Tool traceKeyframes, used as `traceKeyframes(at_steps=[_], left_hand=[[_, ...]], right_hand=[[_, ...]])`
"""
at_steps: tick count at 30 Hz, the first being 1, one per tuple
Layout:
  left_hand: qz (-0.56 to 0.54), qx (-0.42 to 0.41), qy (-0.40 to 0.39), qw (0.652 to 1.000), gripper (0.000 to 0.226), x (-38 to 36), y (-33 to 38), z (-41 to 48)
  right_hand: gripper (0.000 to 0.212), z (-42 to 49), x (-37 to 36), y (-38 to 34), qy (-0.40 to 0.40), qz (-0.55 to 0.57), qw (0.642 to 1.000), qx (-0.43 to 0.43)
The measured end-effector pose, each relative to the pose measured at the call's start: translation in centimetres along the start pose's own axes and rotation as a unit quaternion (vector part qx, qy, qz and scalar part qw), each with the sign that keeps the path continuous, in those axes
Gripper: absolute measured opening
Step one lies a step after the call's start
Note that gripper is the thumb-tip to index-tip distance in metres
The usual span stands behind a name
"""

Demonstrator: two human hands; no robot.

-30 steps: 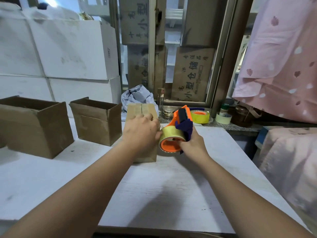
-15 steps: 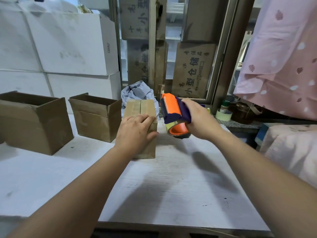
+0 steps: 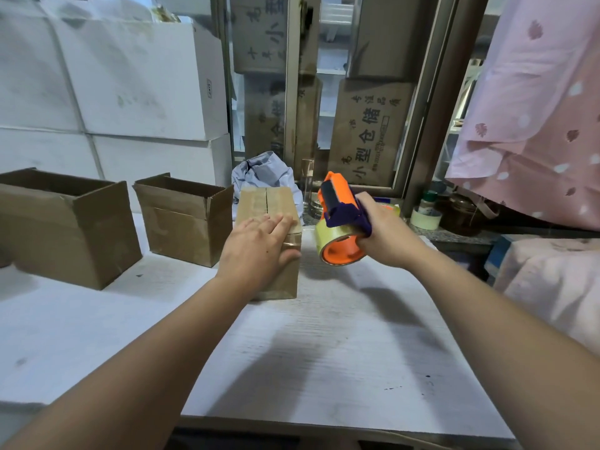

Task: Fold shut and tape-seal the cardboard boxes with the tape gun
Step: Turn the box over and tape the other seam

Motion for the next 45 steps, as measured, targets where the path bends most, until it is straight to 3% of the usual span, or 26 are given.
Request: traceKeyframes(at_steps=[7, 11, 14, 17, 22, 30, 37, 41, 45], left_hand=[[0.000, -0.008, -0.001, 1.000, 0.068, 0.0, 0.0, -0.1], [-0.012, -0.004, -0.003, 1.000, 0.067, 0.0, -0.1, 0.1], [-0.020, -0.004, -0.003, 1.000, 0.066, 0.1, -0.1, 0.0], [-0.025, -0.005, 0.001, 1.000, 0.066, 0.2, 0.0, 0.0], [-0.029, -0.001, 0.008, 1.000, 0.065, 0.3, -0.1, 0.0], [-0.040, 0.001, 0.004, 0.999, 0.064, 0.2, 0.2, -0.1], [-0.044, -0.008, 0.014, 0.999, 0.063, 0.8, 0.4, -0.1], [-0.035, -0.009, 0.020, 0.999, 0.080, 0.8, 0.4, 0.3], [-0.041, -0.012, -0.030, 0.999, 0.098, 0.1, 1.0, 0.7]], right_hand=[[0.049, -1.2, -3.8, 1.8, 0.037, 0.133, 0.987, -0.080], [0.051, -1.8, -7.0, 2.4, -0.011, 0.243, 0.956, -0.165], [0.058, -2.4, -7.9, 2.4, 0.001, 0.286, 0.938, -0.196], [0.052, -3.0, -6.6, 3.2, 0.032, 0.159, 0.974, -0.159], [0.046, -3.5, -5.4, 4.2, 0.017, 0.031, 0.990, -0.139], [0.054, -2.5, -3.6, 3.2, -0.074, -0.182, 0.975, -0.102], [0.050, -0.5, -0.4, 0.6, -0.138, -0.351, 0.925, -0.038], [0.050, 1.0, 0.6, -1.6, -0.161, -0.451, 0.878, -0.003], [0.037, 2.1, 1.7, -3.4, -0.155, -0.505, 0.849, 0.021]])
Point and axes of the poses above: each hand's wrist, its own z-axis towards the middle knuckle, its own x-axis out of the back of the hand, y = z × x, the point moved 6 cm from there along z, towards the middle knuckle, and after that the axes turned 14 degrees about -z, right-handed, at the moved point
